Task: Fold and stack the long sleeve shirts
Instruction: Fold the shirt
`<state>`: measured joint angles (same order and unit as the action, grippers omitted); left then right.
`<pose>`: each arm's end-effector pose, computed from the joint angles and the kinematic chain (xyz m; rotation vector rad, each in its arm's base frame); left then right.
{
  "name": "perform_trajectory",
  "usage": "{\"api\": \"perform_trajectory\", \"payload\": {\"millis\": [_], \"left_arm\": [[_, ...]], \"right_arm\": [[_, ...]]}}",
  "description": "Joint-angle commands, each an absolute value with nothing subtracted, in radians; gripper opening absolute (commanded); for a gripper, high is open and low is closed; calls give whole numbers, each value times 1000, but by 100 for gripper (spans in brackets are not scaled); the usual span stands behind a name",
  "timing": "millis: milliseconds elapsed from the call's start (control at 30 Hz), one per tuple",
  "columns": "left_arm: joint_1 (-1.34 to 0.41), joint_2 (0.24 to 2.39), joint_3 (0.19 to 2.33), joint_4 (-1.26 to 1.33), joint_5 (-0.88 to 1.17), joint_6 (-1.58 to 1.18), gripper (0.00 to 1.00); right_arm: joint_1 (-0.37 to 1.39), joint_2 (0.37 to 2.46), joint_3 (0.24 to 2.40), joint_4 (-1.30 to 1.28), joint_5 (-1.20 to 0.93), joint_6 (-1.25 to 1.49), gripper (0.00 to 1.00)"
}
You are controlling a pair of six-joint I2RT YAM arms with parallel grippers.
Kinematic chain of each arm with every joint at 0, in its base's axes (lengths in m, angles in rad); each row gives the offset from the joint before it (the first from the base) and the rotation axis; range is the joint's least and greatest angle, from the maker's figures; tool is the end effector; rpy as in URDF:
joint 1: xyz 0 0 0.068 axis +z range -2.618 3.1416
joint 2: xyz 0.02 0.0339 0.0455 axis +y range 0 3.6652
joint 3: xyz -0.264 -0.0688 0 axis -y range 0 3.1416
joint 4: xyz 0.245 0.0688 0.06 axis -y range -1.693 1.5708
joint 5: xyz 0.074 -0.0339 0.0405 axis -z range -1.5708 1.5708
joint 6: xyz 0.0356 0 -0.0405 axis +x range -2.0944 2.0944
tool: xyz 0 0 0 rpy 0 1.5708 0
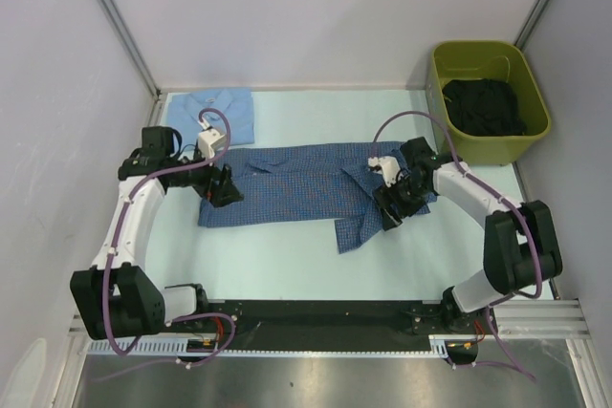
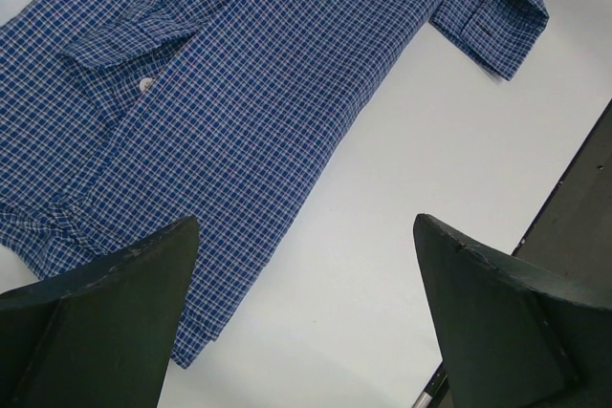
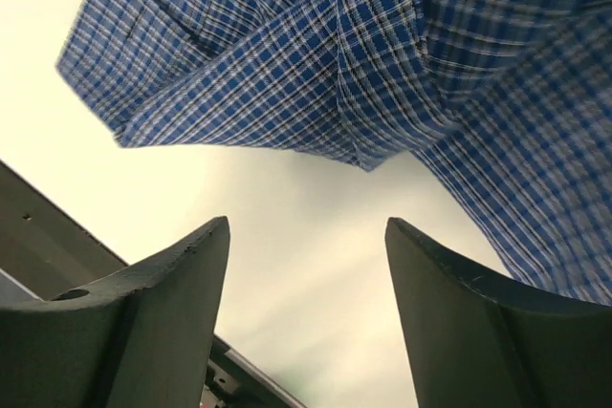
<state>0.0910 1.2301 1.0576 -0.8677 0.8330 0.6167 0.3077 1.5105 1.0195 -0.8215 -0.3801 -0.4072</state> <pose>0.2344 -0.0051 0.2949 0.8551 2.1256 -0.7298 0.2588 0.0961 0.2109 -1.0528 2.6175 0.5237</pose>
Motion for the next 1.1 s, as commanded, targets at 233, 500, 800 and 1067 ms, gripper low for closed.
{"api": "perform_trajectory", "payload": {"millis": [233, 500, 800, 1067], "left_arm": [[81, 1193, 1039, -827, 864, 575, 99], [81, 1186, 1020, -822, 859, 565, 99], [81, 1181, 1029, -845, 833, 584, 100], [61, 1187, 1060, -864, 750, 623, 99]], "right_arm": [[256, 1661, 959, -603, -518, -312, 68], [261, 1669, 925, -505, -640, -203, 62], [242, 1549, 1080, -811, -565, -310, 1], [469, 1711, 1417, -1061, -191, -407, 28]]}}
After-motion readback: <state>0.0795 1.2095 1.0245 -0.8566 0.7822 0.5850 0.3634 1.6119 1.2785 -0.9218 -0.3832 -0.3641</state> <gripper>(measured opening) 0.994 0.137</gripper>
